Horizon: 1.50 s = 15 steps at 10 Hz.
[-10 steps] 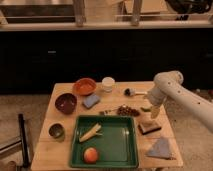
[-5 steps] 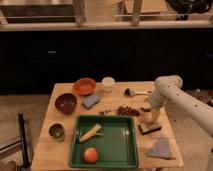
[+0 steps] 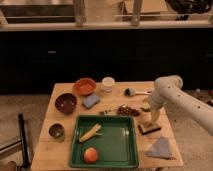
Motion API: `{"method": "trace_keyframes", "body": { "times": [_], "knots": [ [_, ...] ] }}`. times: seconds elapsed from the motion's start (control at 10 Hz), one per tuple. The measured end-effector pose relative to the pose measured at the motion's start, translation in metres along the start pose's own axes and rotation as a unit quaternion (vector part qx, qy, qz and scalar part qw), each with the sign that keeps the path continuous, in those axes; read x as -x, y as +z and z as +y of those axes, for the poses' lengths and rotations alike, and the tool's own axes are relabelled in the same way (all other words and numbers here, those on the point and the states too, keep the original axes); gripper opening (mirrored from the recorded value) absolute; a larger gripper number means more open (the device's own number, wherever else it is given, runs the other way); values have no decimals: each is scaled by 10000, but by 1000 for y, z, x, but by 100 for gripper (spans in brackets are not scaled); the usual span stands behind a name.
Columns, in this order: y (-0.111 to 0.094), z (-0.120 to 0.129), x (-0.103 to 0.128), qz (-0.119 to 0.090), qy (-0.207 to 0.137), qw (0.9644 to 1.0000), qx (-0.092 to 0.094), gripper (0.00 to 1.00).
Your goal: Wipe tray with eraser
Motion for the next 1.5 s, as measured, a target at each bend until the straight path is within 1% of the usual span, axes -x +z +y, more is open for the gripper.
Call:
{"method": "trace_keyframes", "body": {
  "times": [0.3, 0.5, 0.8, 1.1, 1.3, 1.5],
  "knots": [
    [-7, 7, 9, -21, -225, 9997, -40, 80],
    [-8, 16, 12, -35, -343, 9994, -12, 80],
    [-9, 32, 14, -25, -419, 9991, 17, 80],
    [-5, 44, 13, -24, -435, 9990, 38, 80],
    [0, 45, 17, -26, -462, 9989, 29, 80],
    [5, 48, 16, -3, -473, 9989, 30, 80]
  ]
}}
